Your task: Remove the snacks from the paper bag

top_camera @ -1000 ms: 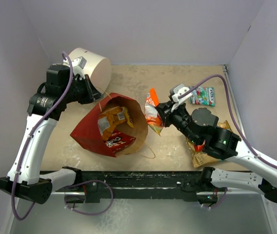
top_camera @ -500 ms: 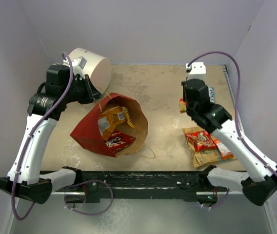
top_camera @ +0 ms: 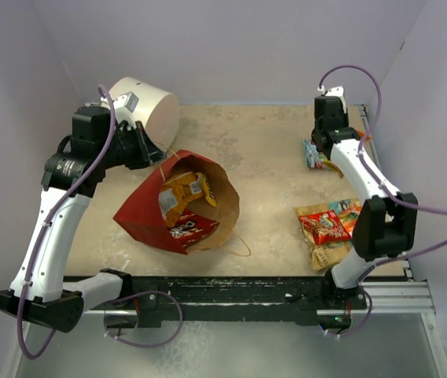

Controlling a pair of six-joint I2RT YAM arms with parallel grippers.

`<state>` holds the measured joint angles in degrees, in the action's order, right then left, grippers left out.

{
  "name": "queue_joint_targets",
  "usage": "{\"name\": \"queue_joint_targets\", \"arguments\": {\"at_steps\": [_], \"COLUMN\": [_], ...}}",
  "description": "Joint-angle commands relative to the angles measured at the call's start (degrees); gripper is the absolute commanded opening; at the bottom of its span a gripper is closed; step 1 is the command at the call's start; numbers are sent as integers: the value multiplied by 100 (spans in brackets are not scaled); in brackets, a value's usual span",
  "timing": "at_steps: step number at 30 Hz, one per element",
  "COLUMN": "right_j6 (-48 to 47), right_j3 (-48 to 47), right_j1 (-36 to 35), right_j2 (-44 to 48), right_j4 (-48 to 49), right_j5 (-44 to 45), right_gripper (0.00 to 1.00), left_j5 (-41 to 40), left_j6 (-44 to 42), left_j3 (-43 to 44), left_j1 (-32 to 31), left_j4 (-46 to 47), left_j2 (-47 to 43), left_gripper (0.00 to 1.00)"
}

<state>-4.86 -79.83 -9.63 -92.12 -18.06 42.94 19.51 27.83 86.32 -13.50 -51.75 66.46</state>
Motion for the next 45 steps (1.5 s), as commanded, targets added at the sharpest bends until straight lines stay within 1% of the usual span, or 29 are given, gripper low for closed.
{"name": "queue_joint_targets", "arguments": {"at_steps": [1, 4, 7, 13, 15, 19, 24, 27, 30, 34, 37, 40, 43, 45], "right_j6": [-1193, -1804, -2418, -3140, -3134, -2849, -2336, -2029, -1520, -581, -622, -305, -216, -96], "right_j3": [-529, -986, -1101, -1315, -1295, -1331, -1801, -1914, -1976, -2011, -1574, -1603, -1504, -1591], "right_j1": [139, 152, 180, 156, 139, 128, 59, -24, -74, -107, -105, -113, -105, -101], "right_j2": [-509, -1118, -1531, -2226, -2335, -2545, -2934, -3072, -3173, -3312, -3230, -3309, -3280, -3287], "right_j4": [1059, 1194, 1518, 1707, 1727, 1697, 1365, 1291, 1095, 354, 664, 439, 540, 421], "right_j5": [116, 337, 315, 577, 545, 187, -145, -338, -519, -732, -932, -1098, -1280, -1329], "right_gripper": [0, 0, 0, 0, 0, 0, 0, 0, 0, 0, 0, 0, 0, 0], "left_j5": [100, 34, 3, -153, -210, -265, -206, -159, -206, -301, -350, -343, -313, -279], "left_j6": [-104, -144, -172, -314, -346, -374, -373, -350, -362, -409, -438, -450, -424, -419], "left_j3": [-52, -70, -89, 31, 58, 71, 95, 119, 142, 183, 204, 227, 211, 214], "left_j1": [49, 49, 49, 51, 51, 49, 49, 49, 49, 44, 49, 49, 49, 49], "left_j4": [220, 177, 162, 18, -26, -73, -48, -28, -67, -182, -234, -263, -233, -224], "left_j2": [-180, -194, -182, -127, -116, -77, 17, 52, 32, -15, -57, -53, -64, -63], "left_gripper": [0, 0, 0, 0, 0, 0, 0, 0, 0, 0, 0, 0, 0, 0]}}
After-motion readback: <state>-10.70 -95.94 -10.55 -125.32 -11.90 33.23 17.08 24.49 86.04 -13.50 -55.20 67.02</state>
